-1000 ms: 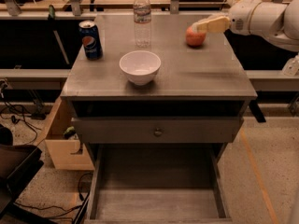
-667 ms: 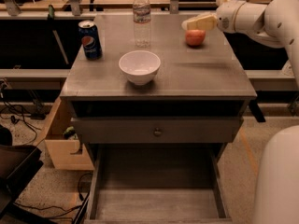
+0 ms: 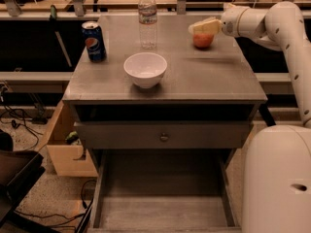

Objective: Place apple into middle drawer

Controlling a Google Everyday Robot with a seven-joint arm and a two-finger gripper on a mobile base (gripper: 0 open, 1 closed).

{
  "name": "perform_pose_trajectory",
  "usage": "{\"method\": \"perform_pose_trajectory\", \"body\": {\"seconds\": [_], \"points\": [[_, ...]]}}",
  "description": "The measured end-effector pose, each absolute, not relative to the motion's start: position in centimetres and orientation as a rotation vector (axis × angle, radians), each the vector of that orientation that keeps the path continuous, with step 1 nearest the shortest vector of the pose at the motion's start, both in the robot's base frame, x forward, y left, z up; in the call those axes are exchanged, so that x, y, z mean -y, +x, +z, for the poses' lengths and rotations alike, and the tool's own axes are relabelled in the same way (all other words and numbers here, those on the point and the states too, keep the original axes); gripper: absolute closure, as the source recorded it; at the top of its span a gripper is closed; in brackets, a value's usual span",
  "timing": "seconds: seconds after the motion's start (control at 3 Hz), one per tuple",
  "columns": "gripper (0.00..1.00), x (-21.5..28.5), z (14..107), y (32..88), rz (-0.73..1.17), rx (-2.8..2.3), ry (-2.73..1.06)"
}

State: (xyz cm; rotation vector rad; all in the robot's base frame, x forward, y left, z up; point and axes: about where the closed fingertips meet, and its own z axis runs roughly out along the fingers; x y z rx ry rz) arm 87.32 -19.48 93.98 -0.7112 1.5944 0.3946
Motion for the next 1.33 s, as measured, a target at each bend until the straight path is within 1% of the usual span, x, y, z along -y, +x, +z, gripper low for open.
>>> {"method": "perform_pose_trajectory", "body": {"seconds": [0.33, 1.0, 1.33], "points": [[0.00, 20.3, 92.2, 87.8, 0.437, -1.617, -0.679], [0.00, 19.8, 88.5, 87.8, 0.544, -1.649, -0.654], [0.00, 19.5, 87.6, 88.0, 0.559, -1.659, -0.653]]}}
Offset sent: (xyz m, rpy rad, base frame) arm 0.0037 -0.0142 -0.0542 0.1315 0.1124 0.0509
